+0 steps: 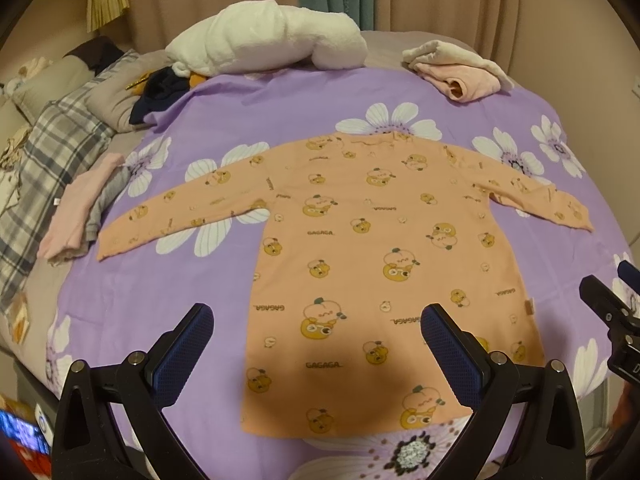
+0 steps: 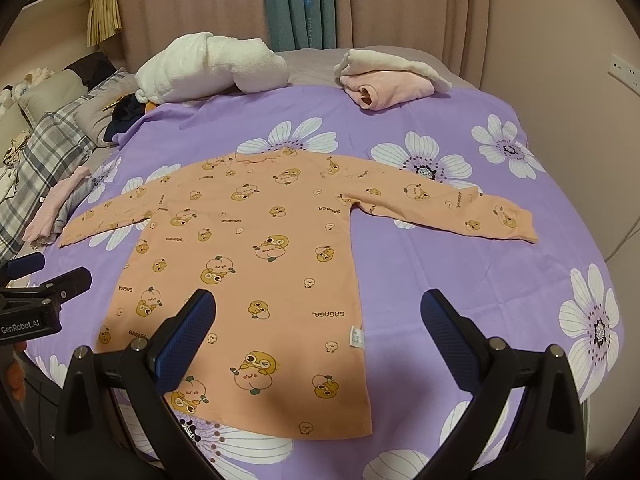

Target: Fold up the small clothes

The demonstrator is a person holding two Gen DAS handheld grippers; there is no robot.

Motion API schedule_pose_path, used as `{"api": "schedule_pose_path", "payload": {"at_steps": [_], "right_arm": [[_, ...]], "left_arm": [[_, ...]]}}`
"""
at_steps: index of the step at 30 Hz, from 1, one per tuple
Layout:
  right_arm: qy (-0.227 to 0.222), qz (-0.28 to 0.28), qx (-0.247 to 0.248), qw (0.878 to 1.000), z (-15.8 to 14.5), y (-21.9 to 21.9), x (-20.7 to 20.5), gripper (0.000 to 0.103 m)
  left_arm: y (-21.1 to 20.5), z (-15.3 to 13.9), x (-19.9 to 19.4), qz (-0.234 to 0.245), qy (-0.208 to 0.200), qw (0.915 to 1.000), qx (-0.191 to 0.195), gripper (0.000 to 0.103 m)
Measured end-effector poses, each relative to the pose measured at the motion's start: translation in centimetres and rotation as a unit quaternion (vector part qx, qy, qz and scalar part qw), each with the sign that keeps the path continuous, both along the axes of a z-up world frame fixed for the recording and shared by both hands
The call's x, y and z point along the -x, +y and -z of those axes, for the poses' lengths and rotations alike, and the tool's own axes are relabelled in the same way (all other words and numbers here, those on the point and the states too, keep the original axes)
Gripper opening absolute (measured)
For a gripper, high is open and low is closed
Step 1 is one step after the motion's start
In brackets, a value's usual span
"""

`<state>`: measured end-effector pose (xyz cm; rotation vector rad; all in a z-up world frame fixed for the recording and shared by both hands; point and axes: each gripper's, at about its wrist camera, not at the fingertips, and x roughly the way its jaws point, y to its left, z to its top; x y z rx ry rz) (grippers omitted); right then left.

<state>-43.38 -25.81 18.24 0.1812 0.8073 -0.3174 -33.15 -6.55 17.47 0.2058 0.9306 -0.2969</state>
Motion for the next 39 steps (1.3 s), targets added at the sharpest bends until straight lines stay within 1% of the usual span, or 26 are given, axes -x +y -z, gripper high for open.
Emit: {"api": "schedule_pose_path", "payload": {"at_steps": [4,5,7,12,13,19,23,25,26,27,28,30,33,35,37,38,39], "right_arm": [[0.004,0.000,0.004,1.000,0.0,0.0,0.0,0.103],[0.005,0.001,0.003,1.000,-0.1,-0.1,0.0,0.103],[0.003,0.001,0.001,1.000,-0.1,-0.2,0.0,0.103],[-0.003,0.003,0.003,1.000,0.0,-0.5,0.1,0.103],[-0.003,0.003,0.003,1.000,-0.1,-0.5,0.1,0.103],[0.002,0.003,0.004,1.000,-0.1,-0.6,0.1,0.103],[-0.005,0.003,0.009,1.000,-0.1,-0.5,0.1,0.103],[-0.003,0.004,-0.002,1.000,-0.1,-0.5,0.1,0.103],[0.000,0.004,-0.003,1.000,-0.1,-0.5,0.1,0.103],[0.003,0.003,0.001,1.000,-0.1,-0.5,0.0,0.103],[0.004,0.003,0.001,1.000,-0.1,-0.5,0.0,0.103],[0.005,0.003,0.008,1.000,-0.1,-0.5,0.0,0.103],[0.012,0.003,0.012,1.000,-0.1,-0.5,0.1,0.103],[0.002,0.003,0.003,1.000,-0.1,-0.5,0.1,0.103],[0.003,0.003,0.003,1.000,-0.1,-0.5,0.1,0.103],[0.003,0.003,0.002,1.000,-0.1,-0.5,0.1,0.103],[0.004,0.003,0.002,1.000,-0.1,-0.5,0.1,0.103]], "left_arm": [[-0.1,-0.3,0.2,0.002,0.001,1.0000,-0.001,0.102],[-0.2,-0.6,0.9,0.002,0.002,1.0000,-0.001,0.102],[-0.4,-0.4,0.6,0.002,0.002,1.0000,-0.002,0.102],[-0.9,-1.2,2.7,0.002,0.003,1.0000,-0.002,0.102],[-1.0,-0.9,2.1,0.003,0.003,1.0000,-0.003,0.102],[-1.3,-1.2,2.2,0.003,0.004,1.0000,-0.005,0.102],[-1.8,-1.3,2.5,0.003,0.004,1.0000,-0.006,0.102],[-1.8,-1.3,2.5,0.003,0.004,1.0000,-0.006,0.102],[-1.9,-1.6,3.2,0.003,0.004,1.0000,-0.006,0.102],[-1.9,-1.3,2.6,0.003,0.004,1.0000,-0.007,0.102],[-1.9,-1.6,3.2,0.003,0.005,1.0000,-0.006,0.102],[-2.0,-1.5,2.7,0.003,0.008,0.9999,-0.007,0.102],[-2.4,-1.7,3.3,0.002,0.009,0.9999,-0.008,0.102],[-2.5,-1.7,3.3,0.002,0.009,0.9999,-0.008,0.102],[-2.6,-1.9,3.8,0.002,0.009,0.9999,-0.008,0.102],[-2.9,-1.3,2.1,0.002,0.010,0.9999,-0.010,0.102],[-2.9,-1.3,2.2,0.002,0.010,0.9999,-0.010,0.102]]}}
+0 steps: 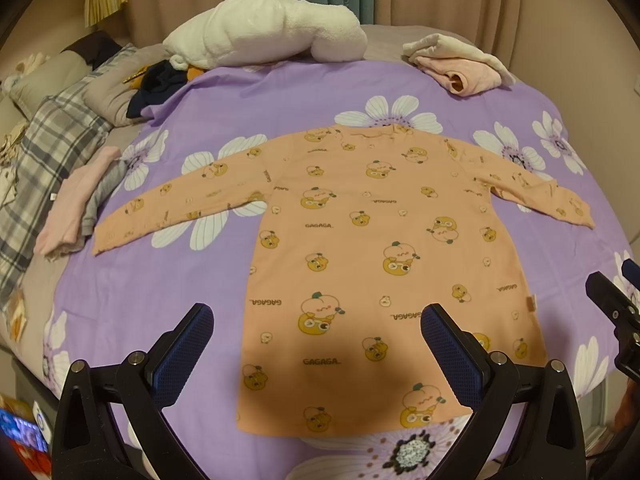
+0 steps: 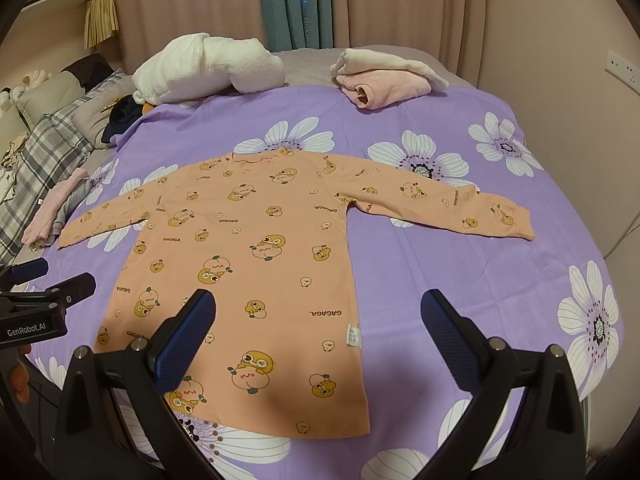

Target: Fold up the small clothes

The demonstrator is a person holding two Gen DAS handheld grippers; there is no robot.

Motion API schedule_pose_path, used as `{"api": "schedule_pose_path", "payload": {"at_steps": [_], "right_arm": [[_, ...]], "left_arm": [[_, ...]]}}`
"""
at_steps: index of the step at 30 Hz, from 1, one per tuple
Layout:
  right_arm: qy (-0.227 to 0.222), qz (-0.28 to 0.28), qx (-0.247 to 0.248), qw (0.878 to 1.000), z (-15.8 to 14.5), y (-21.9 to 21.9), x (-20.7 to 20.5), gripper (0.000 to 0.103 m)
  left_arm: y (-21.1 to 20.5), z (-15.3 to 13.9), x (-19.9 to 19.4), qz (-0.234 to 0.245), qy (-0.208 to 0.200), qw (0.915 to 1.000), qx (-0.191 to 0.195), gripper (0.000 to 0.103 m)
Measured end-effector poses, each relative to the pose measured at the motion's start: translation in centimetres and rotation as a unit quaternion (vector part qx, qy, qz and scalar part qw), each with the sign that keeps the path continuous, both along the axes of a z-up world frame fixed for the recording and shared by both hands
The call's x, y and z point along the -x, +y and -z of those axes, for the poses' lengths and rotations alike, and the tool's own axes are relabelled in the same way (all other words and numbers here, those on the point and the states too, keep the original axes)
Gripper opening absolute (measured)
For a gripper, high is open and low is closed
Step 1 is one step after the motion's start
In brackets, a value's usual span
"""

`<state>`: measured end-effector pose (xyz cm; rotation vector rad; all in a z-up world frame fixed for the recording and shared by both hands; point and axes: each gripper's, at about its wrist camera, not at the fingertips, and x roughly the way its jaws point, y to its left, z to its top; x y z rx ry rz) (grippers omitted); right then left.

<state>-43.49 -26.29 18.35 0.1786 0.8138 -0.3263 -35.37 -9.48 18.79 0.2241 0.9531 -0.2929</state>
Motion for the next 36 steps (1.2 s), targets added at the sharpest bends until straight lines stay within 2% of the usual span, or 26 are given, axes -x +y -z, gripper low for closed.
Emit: {"api": "schedule_pose_path", "payload": {"at_steps": [4,8,11,12,17,20,22,24,27,29,30,32,34,36], "right_arm": [[0.011,0.000,0.002,1.000,0.0,0.0,0.0,0.103],[0.001,0.001,-0.003,1.000,0.1,0.0,0.1,0.103],[0.009,0.001,-0.002,1.000,0.1,0.0,0.0,0.103],[0.008,0.002,-0.005,1.000,0.2,-0.1,0.1,0.103],[-0.024,0.009,-0.034,0.999,0.8,-0.7,0.3,0.103],[-0.043,0.002,-0.083,0.996,1.4,-1.6,0.5,0.103],[-0.059,-0.007,-0.147,0.987,2.3,-3.1,0.6,0.103],[-0.070,0.002,-0.236,0.969,3.9,-5.5,0.7,0.103],[-0.068,0.072,-0.325,0.941,7.3,-10.3,1.3,0.103],[-0.071,0.137,-0.352,0.923,9.4,-14.2,2.2,0.102],[-0.074,0.158,-0.348,0.921,10.0,-15.6,2.6,0.101],[-0.080,0.204,-0.342,0.914,10.9,-18.3,3.2,0.096],[-0.107,0.230,-0.358,0.899,11.7,-21.0,3.7,0.095],[-0.124,0.258,-0.381,0.879,12.5,-23.4,4.1,0.092]], "left_arm": [[-0.2,-0.1,0.6,0.000,0.000,1.0000,-0.001,0.102],[-0.2,0.0,0.7,0.001,0.000,1.0000,-0.001,0.102],[0.0,0.6,-0.3,0.000,0.005,1.0000,0.002,0.102],[0.2,1.2,-1.8,0.000,0.010,0.9999,0.004,0.102],[1.1,3.0,-6.0,-0.008,0.026,0.9995,0.018,0.102],[1.4,3.6,-6.6,-0.006,0.048,0.9976,0.050,0.102],[1.6,4.7,-7.2,0.003,0.077,0.9931,0.088,0.102],[2.0,6.0,-8.2,0.000,0.109,0.9852,0.132,0.102],[2.8,8.5,-9.8,-0.014,0.155,0.9666,0.204,0.102],[3.2,9.5,-10.5,-0.022,0.175,0.9533,0.245,0.102],[3.4,9.8,-11.0,-0.029,0.178,0.9491,0.258,0.102],[3.3,9.9,-11.6,-0.032,0.175,0.9469,0.268,0.102],[3.0,9.5,-12.0,-0.035,0.168,0.9463,0.274,0.102],[3.0,9.3,-12.4,-0.035,0.171,0.9397,0.294,0.102]]}}
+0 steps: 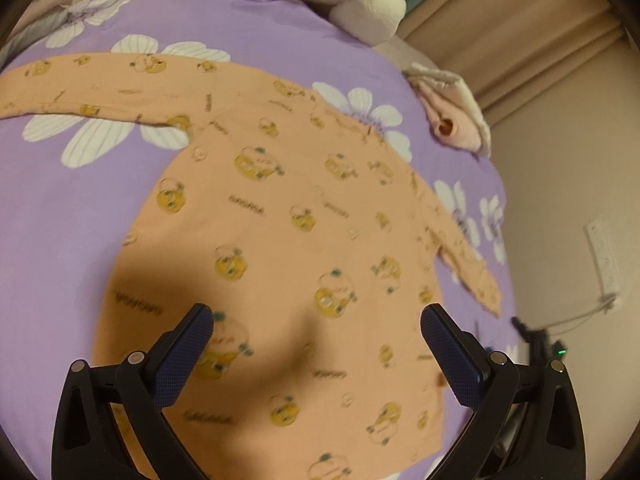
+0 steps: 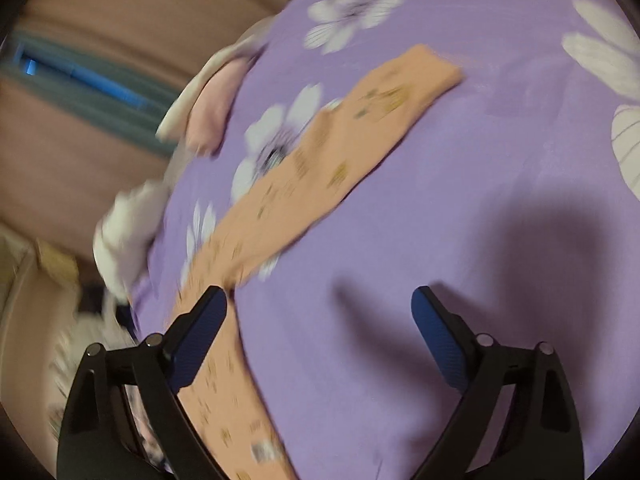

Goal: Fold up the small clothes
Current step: 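Reach the right tool to a sleeve cuff and close on it, then lift the sleeve with the right tool and fold it across the shirt body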

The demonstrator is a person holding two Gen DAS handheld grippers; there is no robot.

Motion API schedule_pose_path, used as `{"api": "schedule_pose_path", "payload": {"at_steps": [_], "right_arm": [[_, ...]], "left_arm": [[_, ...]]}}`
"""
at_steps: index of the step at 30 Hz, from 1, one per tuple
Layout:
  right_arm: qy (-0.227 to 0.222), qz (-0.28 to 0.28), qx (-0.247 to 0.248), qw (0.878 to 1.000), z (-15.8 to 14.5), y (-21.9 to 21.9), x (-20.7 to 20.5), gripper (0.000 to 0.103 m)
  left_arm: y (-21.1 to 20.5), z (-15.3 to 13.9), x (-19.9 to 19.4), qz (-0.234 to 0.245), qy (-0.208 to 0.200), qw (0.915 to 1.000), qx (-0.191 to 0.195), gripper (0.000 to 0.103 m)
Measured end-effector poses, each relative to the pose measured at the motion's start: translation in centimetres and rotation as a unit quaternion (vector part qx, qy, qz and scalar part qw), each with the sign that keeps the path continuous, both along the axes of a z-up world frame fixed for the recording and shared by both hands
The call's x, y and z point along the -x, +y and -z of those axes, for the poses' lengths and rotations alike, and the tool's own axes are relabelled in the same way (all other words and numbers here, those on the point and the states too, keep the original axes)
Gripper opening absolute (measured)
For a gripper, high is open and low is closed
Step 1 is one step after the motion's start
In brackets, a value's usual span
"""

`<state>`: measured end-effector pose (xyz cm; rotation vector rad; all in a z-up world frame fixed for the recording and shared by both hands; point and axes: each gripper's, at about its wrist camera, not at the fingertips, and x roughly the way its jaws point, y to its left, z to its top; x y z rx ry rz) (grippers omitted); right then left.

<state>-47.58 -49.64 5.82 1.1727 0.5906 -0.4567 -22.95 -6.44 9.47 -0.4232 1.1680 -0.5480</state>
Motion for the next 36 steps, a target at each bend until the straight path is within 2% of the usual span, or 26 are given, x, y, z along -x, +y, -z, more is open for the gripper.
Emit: {"api": "schedule_pose_path", "payload": {"at_steps": [3,6,9,15,16,17,18,19,20,26,27,30,32,36], "right_arm": [[-0.006,0.029,0.000,1.000,0.9,-2.3,-0.2,0.085],[-0.026,0.050,-0.003,0.998,2.0,-4.7,-0.7,0.079],[-0.043,0.073,0.003,0.996,2.7,-6.9,-1.5,0.074],[-0.073,0.123,-0.011,0.990,3.9,-10.2,-1.8,0.053],[-0.077,0.128,-0.012,0.989,4.0,-10.5,-1.9,0.047],[-0.078,0.132,-0.013,0.988,4.2,-10.8,-1.9,0.036],[-0.071,0.137,-0.012,0.988,4.4,-11.0,-1.9,0.028],[-0.062,0.143,-0.011,0.988,4.5,-11.3,-1.9,0.014],[-0.051,0.148,-0.008,0.988,4.5,-11.5,-1.8,0.008],[-0.044,0.147,0.053,0.987,1.8,-10.8,0.3,0.008],[-0.038,0.143,0.051,0.988,1.9,-10.8,0.4,0.008],[0.019,0.132,0.034,0.990,3.2,-11.4,-0.3,0.006],[0.025,0.137,0.031,0.990,3.5,-11.4,-0.2,0.008],[0.034,0.099,0.081,0.991,-0.1,-10.1,-2.4,0.008]], "left_arm": [[0.2,-0.5,-0.5,-0.017,-0.006,0.9993,0.032,0.102],[-0.1,-1.1,-1.0,-0.027,-0.018,0.9985,0.044,0.102],[-1.0,-1.3,-1.7,-0.022,-0.011,0.9991,0.035,0.102],[-2.4,-0.7,-2.7,-0.011,0.008,0.9999,-0.001,0.102],[-2.5,-0.6,-2.9,-0.012,0.011,0.9999,-0.002,0.102],[-2.7,-0.4,-3.1,-0.014,0.014,0.9998,-0.002,0.102],[-2.9,-0.4,-3.2,-0.013,0.014,0.9998,-0.003,0.102],[-3.0,-0.4,-3.3,-0.012,0.015,0.9998,-0.005,0.102],[-3.1,-0.4,-3.4,-0.010,0.014,0.9998,-0.008,0.102],[-3.0,-0.7,-3.3,-0.002,-0.002,0.9996,-0.027,0.102],[-3.0,-0.6,-3.4,-0.001,0.000,0.9996,-0.029,0.102],[-3.0,-0.3,-3.5,-0.003,0.007,0.9994,-0.034,0.102],[-2.8,-0.4,-3.5,-0.004,0.002,0.9987,-0.051,0.102],[-1.9,-0.6,-3.6,-0.014,-0.003,0.9982,-0.058,0.102]]}}
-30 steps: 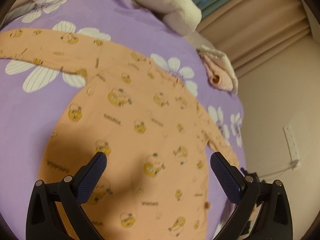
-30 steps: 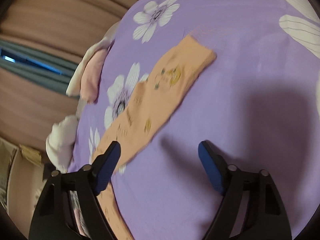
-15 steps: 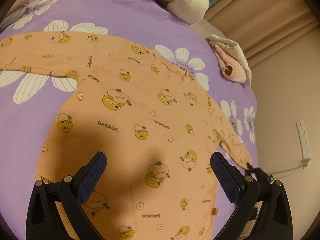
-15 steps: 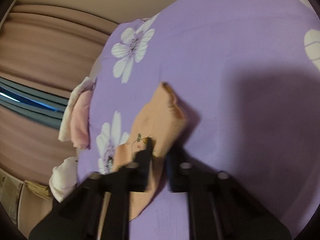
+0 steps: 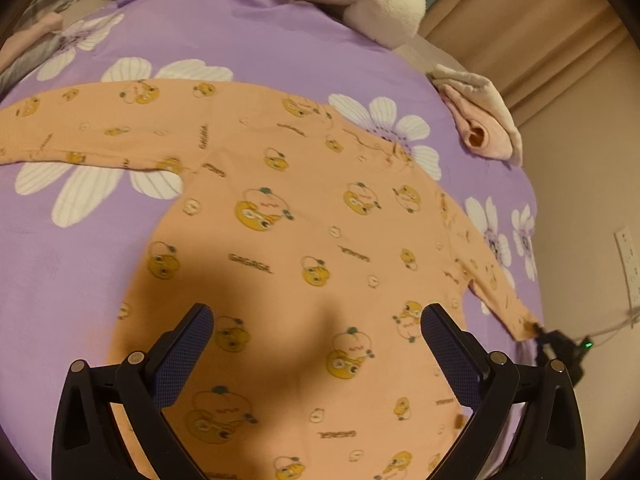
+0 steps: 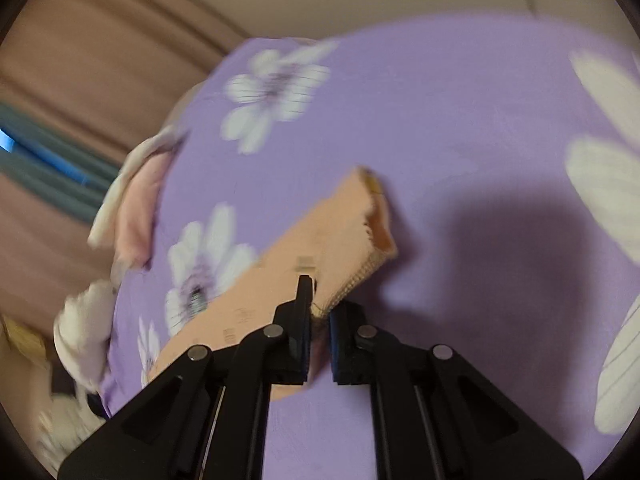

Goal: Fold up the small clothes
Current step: 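Lift the sleeve with the right tool and fold it across the shirt body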

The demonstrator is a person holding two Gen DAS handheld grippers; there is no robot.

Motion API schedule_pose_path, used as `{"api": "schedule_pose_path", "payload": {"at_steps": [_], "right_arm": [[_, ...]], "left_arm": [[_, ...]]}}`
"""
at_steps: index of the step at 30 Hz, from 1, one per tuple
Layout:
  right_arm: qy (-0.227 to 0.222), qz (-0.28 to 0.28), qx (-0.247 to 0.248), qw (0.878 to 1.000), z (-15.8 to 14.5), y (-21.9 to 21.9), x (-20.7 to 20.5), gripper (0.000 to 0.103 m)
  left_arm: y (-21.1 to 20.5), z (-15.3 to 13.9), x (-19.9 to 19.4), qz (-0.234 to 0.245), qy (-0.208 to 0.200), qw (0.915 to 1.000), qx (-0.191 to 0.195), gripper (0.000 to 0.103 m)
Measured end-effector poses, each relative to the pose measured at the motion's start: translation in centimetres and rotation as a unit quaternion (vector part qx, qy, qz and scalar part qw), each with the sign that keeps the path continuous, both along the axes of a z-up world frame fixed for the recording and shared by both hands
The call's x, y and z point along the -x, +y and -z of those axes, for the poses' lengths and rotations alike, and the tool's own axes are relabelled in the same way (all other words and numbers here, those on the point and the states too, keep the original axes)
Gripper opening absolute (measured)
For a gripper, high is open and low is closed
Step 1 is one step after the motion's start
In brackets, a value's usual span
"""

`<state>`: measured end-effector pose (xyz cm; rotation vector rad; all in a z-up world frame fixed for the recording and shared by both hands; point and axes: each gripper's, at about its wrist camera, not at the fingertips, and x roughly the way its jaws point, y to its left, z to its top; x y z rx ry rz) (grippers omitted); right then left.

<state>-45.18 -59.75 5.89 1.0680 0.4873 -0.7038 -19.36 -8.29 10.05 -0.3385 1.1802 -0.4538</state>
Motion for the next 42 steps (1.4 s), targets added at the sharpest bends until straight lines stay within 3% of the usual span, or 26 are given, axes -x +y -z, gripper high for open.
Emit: {"api": "schedule_pose_path", "payload": {"at_steps": [4,8,13,19,21,24,28,31,33,34,36,37,39,40,42], "right_arm": [[-0.006,-0.061,0.062,0.996,-5.6,2.5,-4.2,0.008],[-0.014,-0.128,0.117,0.985,-10.9,6.3,-9.1,0.008],[-0.021,-0.214,0.179,0.960,-16.3,13.5,-15.9,0.007],[-0.022,-0.296,0.237,0.925,-18.9,22.7,-22.0,0.007],[-0.016,-0.319,0.257,0.912,-18.8,25.3,-24.0,0.007],[0.016,-0.364,0.301,0.882,-16.8,30.4,-26.8,0.008],[0.082,-0.431,0.346,0.829,-11.5,36.9,-29.3,0.008],[0.144,-0.482,0.383,0.775,-5.9,40.9,-30.1,0.010],[0.171,-0.502,0.390,0.753,-3.6,42.6,-30.3,0.010],[0.183,-0.512,0.388,0.744,-2.6,43.1,-30.3,0.013],[0.197,-0.542,0.372,0.728,-0.9,44.1,-30.3,0.031],[0.192,-0.556,0.362,0.723,-0.6,44.1,-30.0,0.035],[0.157,-0.571,0.340,0.730,-1.4,43.6,-28.9,0.036],[0.137,-0.576,0.324,0.738,-2.1,42.8,-28.4,0.038],[0.075,-0.575,0.271,0.769,-3.8,39.7,-26.9,0.046]], "left_arm": [[1.4,-0.1,-0.4,-0.013,0.005,0.9999,0.009,0.102],[2.7,-0.5,-0.3,-0.012,-0.001,0.9999,0.001,0.102],[5.5,-0.7,-0.1,-0.023,-0.007,0.9997,-0.004,0.102],[9.6,-1.0,-0.5,-0.053,-0.008,0.9985,0.006,0.102],[10.8,-0.9,-0.7,-0.064,-0.008,0.9979,0.006,0.102],[12.3,-0.7,-1.1,-0.078,-0.007,0.9969,0.007,0.102],[13.7,-0.3,-1.6,-0.094,-0.002,0.9956,0.006,0.102],[14.2,0.0,-2.0,-0.098,0.000,0.9952,-0.001,0.102],[14.2,0.1,-2.4,-0.099,0.004,0.9951,-0.002,0.102],[14.2,0.2,-2.6,-0.098,0.004,0.9952,0.000,0.102],[13.6,0.0,-3.2,-0.092,0.003,0.9957,0.009,0.102],[13.3,-0.1,-3.3,-0.088,0.002,0.9960,0.014,0.102],[12.2,-0.5,-4.0,-0.071,-0.001,0.9968,0.038,0.102],[11.7,-0.7,-4.3,-0.063,-0.004,0.9968,0.048,0.102],[10.2,-1.2,-4.9,-0.046,-0.012,0.9966,0.067,0.102]]}}
